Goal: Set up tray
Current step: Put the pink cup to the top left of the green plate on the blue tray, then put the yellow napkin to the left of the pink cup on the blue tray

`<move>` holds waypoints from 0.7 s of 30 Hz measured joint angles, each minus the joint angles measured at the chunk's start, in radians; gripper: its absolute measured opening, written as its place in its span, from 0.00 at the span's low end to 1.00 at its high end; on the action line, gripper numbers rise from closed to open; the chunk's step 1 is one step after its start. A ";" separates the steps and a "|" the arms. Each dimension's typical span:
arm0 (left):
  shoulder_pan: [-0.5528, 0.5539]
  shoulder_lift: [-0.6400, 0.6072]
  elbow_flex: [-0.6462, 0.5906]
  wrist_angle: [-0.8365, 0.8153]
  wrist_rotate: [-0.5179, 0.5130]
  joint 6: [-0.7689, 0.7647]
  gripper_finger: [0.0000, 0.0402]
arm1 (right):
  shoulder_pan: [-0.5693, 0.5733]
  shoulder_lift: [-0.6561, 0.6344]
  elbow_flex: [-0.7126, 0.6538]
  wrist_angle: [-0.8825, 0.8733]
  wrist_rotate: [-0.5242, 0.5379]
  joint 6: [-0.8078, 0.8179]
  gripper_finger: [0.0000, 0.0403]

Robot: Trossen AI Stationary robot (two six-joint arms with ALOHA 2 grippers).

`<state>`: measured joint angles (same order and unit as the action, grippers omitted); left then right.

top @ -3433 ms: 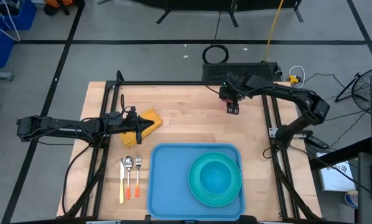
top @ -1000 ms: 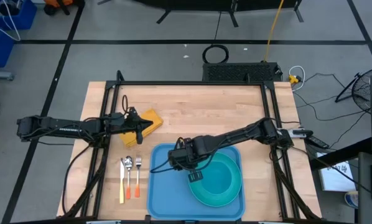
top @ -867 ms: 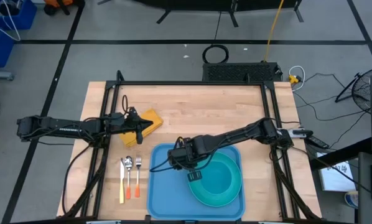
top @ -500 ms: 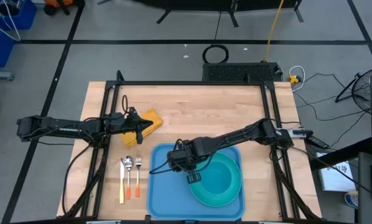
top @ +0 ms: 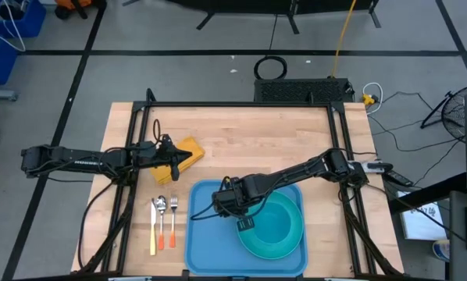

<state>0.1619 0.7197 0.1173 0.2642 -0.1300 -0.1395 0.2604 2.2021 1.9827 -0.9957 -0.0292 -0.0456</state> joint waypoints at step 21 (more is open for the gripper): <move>0.000 0.000 0.000 0.000 0.047 0.001 0.06 | 0.003 -0.057 -0.002 0.049 0.000 0.013 0.28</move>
<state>0.1623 0.7197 0.1173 0.2642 -0.0831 -0.1387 0.2634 2.1450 1.9808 -0.9464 -0.0288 -0.0329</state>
